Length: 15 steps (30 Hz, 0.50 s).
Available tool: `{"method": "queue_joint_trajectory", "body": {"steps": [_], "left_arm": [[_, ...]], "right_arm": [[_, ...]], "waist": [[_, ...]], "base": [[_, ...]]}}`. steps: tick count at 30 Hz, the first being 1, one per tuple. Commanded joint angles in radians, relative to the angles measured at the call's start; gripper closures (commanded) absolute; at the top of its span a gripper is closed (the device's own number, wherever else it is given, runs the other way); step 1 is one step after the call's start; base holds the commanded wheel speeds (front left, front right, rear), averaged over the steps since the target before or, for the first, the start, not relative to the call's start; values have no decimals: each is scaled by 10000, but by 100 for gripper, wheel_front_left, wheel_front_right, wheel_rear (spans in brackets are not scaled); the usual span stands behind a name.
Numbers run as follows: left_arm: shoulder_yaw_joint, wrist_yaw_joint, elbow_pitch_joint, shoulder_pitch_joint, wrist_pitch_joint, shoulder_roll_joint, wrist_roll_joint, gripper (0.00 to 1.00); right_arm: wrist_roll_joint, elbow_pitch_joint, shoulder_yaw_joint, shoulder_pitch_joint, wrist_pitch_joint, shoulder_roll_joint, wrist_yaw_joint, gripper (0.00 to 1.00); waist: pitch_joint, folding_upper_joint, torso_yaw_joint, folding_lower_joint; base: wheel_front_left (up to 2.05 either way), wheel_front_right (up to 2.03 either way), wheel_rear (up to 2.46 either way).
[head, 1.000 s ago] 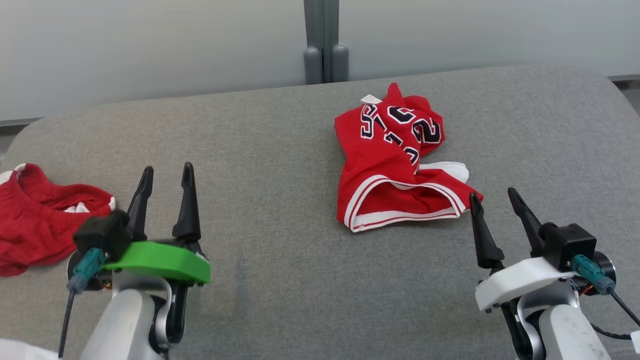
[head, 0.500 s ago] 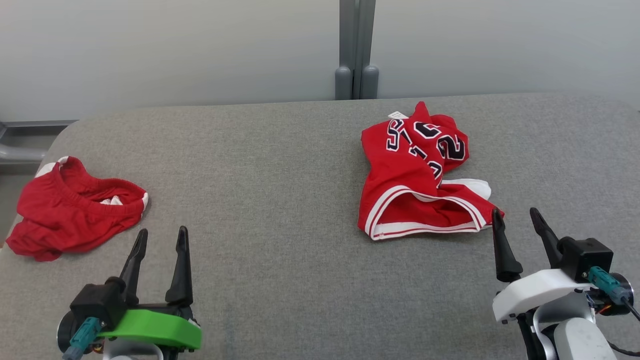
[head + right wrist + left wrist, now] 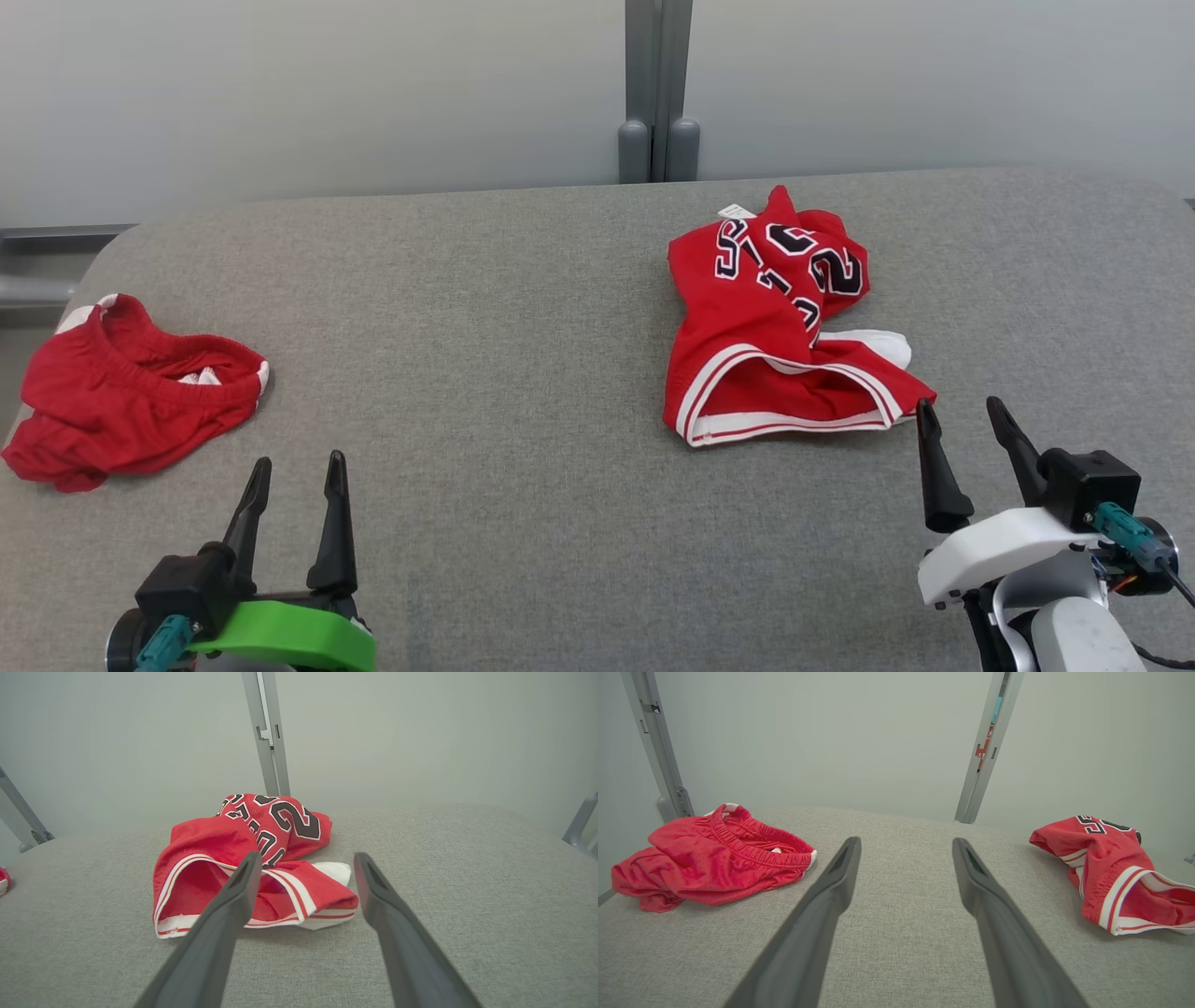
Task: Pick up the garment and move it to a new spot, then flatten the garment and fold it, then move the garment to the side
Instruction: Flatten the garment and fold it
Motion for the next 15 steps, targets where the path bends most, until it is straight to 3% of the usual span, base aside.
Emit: {"method": "queue_joint_trajectory", "body": {"steps": [1,9,15], "left_arm": [[35,-71,38,23,5,-35,57,0],[85,-222,92,-212,5,-162,274,0],[17,-272,49,-490,5,-206,397,0]], "right_arm": [[83,37,12,-16,-50,-25,-3,0],[-36,72,-4,-506,242,-25,-3,0],[-209,744,-319,-1249,1168,-20,-3,0]], "waist": [[2,0,3,0],[214,0,43,0],[602,0,198,0]], "base": [[0,0,0],[0,0,0],[0,0,0]]}}
